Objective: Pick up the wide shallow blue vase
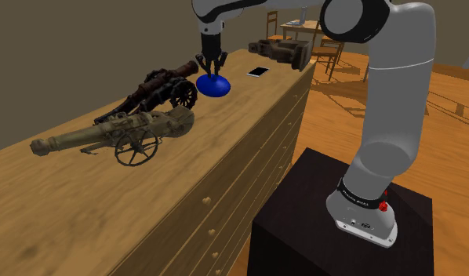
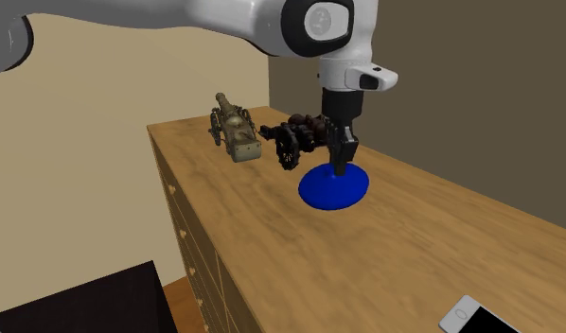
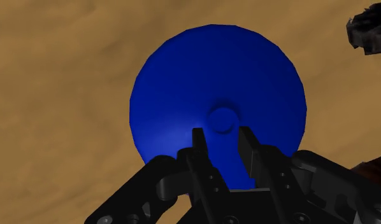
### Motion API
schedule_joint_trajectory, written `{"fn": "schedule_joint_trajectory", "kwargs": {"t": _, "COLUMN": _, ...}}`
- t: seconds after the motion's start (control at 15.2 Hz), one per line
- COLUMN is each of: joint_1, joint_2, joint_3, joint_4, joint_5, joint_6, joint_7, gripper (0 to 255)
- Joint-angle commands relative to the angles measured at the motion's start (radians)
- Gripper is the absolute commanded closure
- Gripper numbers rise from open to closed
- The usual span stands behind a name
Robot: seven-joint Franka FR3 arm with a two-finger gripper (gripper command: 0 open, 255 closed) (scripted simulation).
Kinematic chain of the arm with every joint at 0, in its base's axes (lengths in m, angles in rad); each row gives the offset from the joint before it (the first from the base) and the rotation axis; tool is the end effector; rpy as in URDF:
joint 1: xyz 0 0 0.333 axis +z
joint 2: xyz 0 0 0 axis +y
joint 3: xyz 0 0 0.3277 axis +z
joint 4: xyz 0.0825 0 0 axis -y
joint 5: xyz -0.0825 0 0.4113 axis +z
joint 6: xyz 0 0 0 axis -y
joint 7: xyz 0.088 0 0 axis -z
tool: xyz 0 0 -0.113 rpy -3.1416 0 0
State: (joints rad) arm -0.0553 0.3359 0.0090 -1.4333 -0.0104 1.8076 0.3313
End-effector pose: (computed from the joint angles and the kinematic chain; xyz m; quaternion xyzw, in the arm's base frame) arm 0.6968 -0.0341 0.5055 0.9822 -0.1868 0.0195 0.0008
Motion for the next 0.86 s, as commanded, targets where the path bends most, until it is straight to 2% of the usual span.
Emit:
{"fn": "schedule_joint_trajectory", "kwargs": {"t": 0.0, "joint_1": -0.001, "joint_2": 0.003, "joint_3": -0.001, "joint_4": 0.031, "joint_5": 0.000, "joint_6": -0.028, "joint_7": -0.002, "gripper": 255}}
{"fn": "schedule_joint_trajectory", "kwargs": {"t": 0.66, "joint_1": -0.001, "joint_2": 0.028, "joint_3": 0.000, "joint_4": 0.203, "joint_5": 0.000, "joint_6": -0.175, "joint_7": -0.003, "gripper": 255}}
{"fn": "schedule_joint_trajectory", "kwargs": {"t": 0.79, "joint_1": -0.001, "joint_2": 0.028, "joint_3": 0.000, "joint_4": 0.206, "joint_5": 0.000, "joint_6": -0.177, "joint_7": -0.003, "gripper": 255}}
